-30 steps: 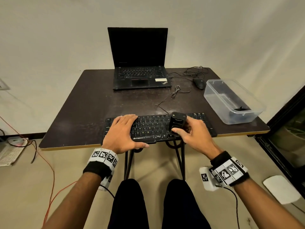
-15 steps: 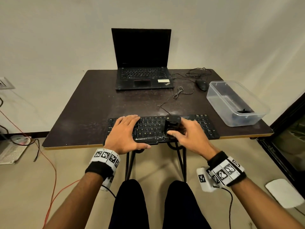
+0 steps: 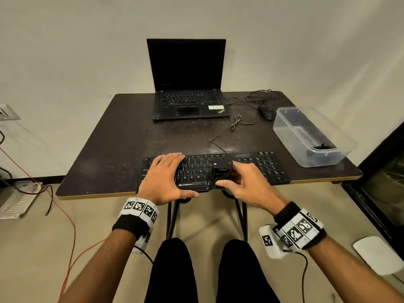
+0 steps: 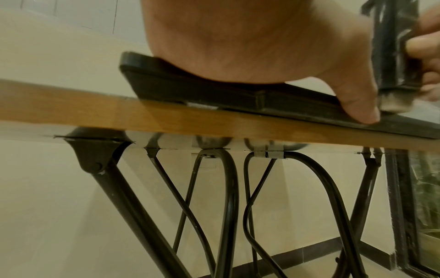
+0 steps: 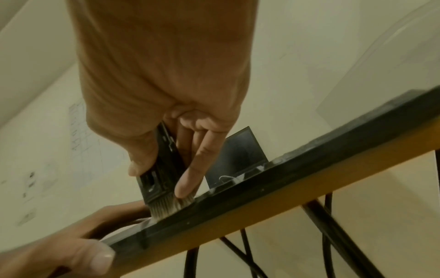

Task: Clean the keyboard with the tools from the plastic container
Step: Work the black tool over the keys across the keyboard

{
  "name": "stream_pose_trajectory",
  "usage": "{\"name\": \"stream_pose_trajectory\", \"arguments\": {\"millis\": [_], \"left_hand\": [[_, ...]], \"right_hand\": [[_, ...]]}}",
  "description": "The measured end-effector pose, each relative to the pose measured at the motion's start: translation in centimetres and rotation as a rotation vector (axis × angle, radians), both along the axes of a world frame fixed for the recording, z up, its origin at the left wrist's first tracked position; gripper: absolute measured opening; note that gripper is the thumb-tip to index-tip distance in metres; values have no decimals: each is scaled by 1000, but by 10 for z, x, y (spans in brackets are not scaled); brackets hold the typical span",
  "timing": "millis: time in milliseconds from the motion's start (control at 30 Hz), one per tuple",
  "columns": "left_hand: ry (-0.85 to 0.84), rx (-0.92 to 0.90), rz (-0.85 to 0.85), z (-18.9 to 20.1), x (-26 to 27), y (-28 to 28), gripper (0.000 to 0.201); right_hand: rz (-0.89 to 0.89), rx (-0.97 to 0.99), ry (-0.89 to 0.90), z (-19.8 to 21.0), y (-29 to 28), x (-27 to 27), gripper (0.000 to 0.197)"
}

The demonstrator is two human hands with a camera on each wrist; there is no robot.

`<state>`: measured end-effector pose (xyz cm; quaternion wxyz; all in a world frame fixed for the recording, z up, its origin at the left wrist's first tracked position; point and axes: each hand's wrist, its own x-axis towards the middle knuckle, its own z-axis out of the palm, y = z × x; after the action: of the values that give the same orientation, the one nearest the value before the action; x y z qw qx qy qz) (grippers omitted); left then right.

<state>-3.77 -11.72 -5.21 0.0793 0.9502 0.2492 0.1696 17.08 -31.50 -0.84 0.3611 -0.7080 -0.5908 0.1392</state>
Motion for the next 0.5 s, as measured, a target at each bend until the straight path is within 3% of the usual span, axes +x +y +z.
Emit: {"name": "stream_pose_trajectory", "arguments": {"millis": [100,233,367,500], "left_hand": [[7,1,2,0,-1,1,129],[6,5,4,-1,0,2,129],[4,3,0,0,2,0,130],[0,7,10,-1,0,1,132]], "right_hand": [[-79,21,28,4,3,5,36],[65,-28,-5,0,4,-9,38],[-64,40,31,2,9,0,37],[41,9,-11,-1,10,-11,37]]}}
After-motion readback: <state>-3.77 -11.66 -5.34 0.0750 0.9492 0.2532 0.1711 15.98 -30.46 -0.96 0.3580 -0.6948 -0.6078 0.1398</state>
